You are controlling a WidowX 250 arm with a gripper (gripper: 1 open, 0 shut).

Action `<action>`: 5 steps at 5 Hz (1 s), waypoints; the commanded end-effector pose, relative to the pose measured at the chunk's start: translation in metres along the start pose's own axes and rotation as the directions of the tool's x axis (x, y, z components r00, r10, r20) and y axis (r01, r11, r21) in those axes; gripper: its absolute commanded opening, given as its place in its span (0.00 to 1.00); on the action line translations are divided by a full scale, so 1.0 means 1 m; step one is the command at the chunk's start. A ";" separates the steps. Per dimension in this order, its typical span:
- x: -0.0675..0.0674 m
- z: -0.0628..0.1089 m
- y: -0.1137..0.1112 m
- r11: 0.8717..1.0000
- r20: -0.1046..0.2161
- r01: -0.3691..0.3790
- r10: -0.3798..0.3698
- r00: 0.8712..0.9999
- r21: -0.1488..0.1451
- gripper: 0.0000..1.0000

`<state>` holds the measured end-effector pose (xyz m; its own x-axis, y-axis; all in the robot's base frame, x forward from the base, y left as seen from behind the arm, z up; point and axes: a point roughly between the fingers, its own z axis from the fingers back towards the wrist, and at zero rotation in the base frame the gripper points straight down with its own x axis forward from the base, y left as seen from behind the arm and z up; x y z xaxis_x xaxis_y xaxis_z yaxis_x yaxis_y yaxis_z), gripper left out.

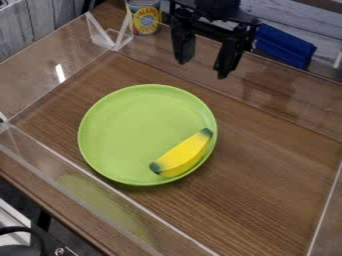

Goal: Put the banana in the green plate

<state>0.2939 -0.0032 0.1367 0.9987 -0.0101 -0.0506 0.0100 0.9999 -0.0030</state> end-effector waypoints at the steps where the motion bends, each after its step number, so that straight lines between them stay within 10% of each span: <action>1: 0.001 -0.002 0.000 1.000 0.002 0.002 -0.002 1.000 -0.001 1.00; 5: 0.006 0.008 0.004 1.000 0.031 0.025 -0.024 0.999 -0.005 1.00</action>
<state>0.2944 -0.0037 0.1282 0.9961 -0.0416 -0.0779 0.0411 0.9991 -0.0085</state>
